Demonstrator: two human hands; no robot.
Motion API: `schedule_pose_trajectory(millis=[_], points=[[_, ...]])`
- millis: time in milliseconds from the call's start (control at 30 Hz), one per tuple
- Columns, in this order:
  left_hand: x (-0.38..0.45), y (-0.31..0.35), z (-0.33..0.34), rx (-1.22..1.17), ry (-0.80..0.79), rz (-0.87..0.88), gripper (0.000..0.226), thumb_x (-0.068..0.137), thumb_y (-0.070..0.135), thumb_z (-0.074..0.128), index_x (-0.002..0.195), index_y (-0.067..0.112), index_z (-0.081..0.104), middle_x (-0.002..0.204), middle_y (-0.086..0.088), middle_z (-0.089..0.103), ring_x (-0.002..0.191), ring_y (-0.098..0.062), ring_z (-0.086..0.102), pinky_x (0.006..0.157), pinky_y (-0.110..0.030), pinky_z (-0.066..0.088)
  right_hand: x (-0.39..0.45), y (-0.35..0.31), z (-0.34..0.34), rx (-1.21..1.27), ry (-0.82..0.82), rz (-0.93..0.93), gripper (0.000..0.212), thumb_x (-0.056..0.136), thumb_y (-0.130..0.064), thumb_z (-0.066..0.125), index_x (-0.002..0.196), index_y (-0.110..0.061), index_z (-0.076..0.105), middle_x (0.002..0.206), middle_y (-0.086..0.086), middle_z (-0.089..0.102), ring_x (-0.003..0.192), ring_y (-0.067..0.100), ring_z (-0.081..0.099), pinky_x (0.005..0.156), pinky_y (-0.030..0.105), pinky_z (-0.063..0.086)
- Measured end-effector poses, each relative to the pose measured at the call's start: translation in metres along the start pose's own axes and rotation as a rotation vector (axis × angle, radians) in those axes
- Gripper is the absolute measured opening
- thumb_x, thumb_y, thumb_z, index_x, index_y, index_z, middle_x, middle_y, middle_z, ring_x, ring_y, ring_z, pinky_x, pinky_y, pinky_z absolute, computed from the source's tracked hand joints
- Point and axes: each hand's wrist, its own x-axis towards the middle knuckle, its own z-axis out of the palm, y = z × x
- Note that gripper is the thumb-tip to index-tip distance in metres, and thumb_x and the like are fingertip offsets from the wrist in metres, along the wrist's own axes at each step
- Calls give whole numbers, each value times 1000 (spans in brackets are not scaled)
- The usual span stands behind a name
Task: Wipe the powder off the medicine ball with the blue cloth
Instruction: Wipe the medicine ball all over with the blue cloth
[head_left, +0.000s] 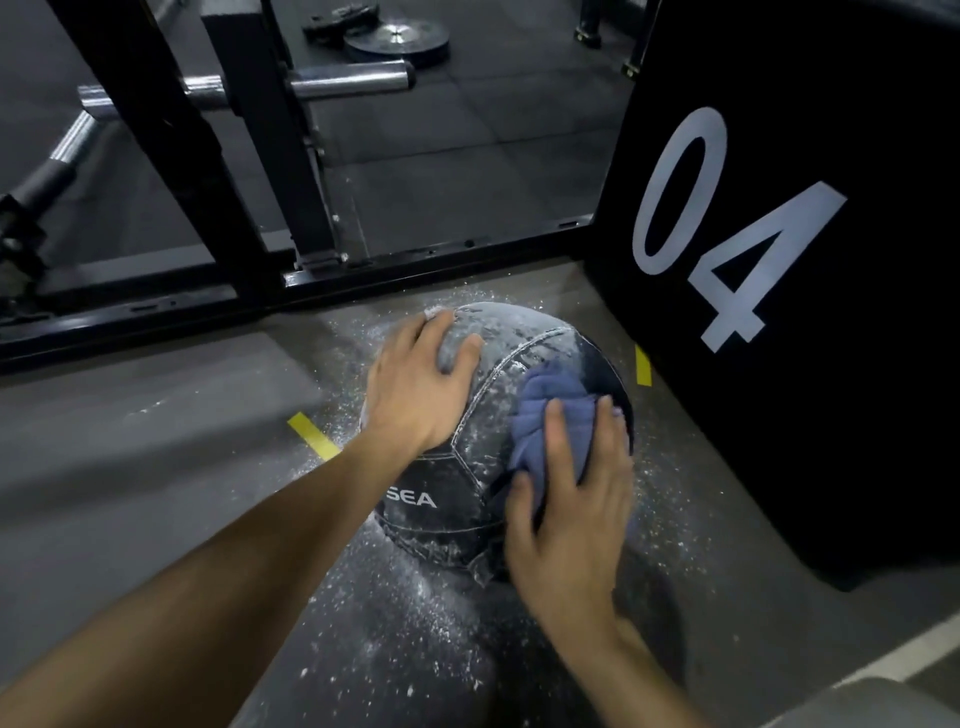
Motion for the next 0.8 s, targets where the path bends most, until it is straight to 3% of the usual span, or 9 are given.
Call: schedule_pose_trajectory(millis=[133,267,367,500,600,700,733,800], points=[[9,0,5,-14,-21,19,65,103,70,26,159,39,36,170,3,30,155,-24,29,125,-55,27,5,-11,10,-215,-114,-293,64,105,-47,45,164,-24,38,176,17,16,163,41,10,127,68,17],[15,-6,4,-49,-12,-29,80,89,83,20,156,43,38,165,6,36,151,-21,37,121,-55,34,49,-6,8,-289,-156,-316,65,102,-44,50,163,-27,40,174,16,25,162,40,17,126,68,19],[19,0,8,-18,-4,-71,76,91,81,24,156,43,38,162,8,39,149,-21,39,120,-54,33,84,-2,1,-227,-175,-213,63,101,-45,44,161,-29,43,172,14,30,160,38,23,125,68,21],[20,13,14,-6,0,-73,69,98,75,32,157,41,37,162,8,36,150,-20,34,123,-54,27,142,-1,-13,-87,-335,71,58,101,-48,41,158,-38,44,171,7,31,159,33,24,127,60,22],[15,13,15,-9,-8,-61,70,98,77,32,158,42,34,164,8,32,152,-21,30,124,-54,24,198,24,-11,34,-431,354,53,80,-55,38,122,-39,65,137,7,64,128,38,58,113,57,46],[9,12,20,-34,16,-62,68,97,77,33,157,43,34,164,8,31,153,-19,28,124,-55,23,225,65,14,166,-502,500,42,78,-57,45,98,-33,72,108,3,72,103,29,63,108,52,52],[9,13,22,-31,29,-68,67,98,77,33,156,44,35,164,8,32,152,-19,29,124,-56,23,224,64,12,159,-533,499,37,83,-53,47,101,-33,72,110,3,70,105,28,62,108,51,52],[12,15,24,-24,47,-90,67,98,76,33,156,44,36,163,7,34,151,-19,31,123,-56,25,210,40,-5,114,-502,434,47,84,-49,45,124,-40,68,129,2,66,118,32,63,109,49,49]])
